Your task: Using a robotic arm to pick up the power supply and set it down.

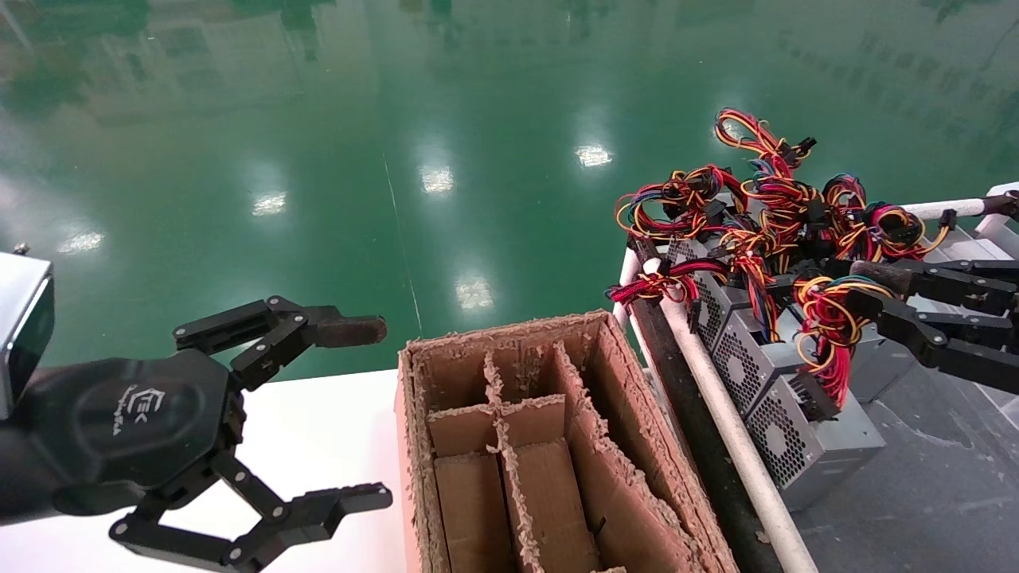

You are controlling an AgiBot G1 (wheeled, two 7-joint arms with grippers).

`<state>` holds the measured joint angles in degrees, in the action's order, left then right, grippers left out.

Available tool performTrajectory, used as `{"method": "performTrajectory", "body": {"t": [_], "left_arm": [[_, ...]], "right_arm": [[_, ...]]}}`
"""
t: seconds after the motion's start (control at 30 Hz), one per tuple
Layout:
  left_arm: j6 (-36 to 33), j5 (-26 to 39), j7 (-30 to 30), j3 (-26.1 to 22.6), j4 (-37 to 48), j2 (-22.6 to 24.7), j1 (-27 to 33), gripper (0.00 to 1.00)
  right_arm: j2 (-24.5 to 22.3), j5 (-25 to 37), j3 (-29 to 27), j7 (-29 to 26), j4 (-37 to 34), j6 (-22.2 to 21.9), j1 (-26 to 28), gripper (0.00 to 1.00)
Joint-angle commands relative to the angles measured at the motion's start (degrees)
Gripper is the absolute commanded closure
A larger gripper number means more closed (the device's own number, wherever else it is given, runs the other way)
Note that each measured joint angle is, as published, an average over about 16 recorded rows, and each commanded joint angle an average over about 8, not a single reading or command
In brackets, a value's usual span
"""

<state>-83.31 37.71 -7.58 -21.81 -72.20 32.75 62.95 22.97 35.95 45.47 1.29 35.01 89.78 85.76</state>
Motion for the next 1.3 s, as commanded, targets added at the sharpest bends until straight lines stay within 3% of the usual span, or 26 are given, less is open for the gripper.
{"method": "performTrajectory", "body": {"t": [0.03, 0.37, 0.67, 1.0, 1.3], "left_arm": [[0.0, 0.0, 0.0, 0.0, 0.0, 0.0, 0.0, 0.00], [0.0, 0.0, 0.0, 0.0, 0.0, 0.0, 0.0, 0.00], [0.0, 0.0, 0.0, 0.0, 0.0, 0.0, 0.0, 0.00], [0.0, 0.0, 0.0, 0.0, 0.0, 0.0, 0.0, 0.00], [0.0, 0.0, 0.0, 0.0, 0.0, 0.0, 0.0, 0.00]], "right_arm": [[0.1, 0.1, 0.3, 0.1, -0.4, 0.1, 0.2, 0.00], [-1.1, 4.0, 2.2, -0.8, -0.2, 0.1, 3.1, 0.00], [-2.8, 3.2, 1.3, 0.9, 0.0, -1.5, 5.2, 0.00], [-2.5, -6.8, -2.6, 3.3, -0.1, 0.4, 1.8, 0.00], [-0.7, -5.8, -6.3, 1.5, 4.9, 0.0, -1.8, 0.00]]}}
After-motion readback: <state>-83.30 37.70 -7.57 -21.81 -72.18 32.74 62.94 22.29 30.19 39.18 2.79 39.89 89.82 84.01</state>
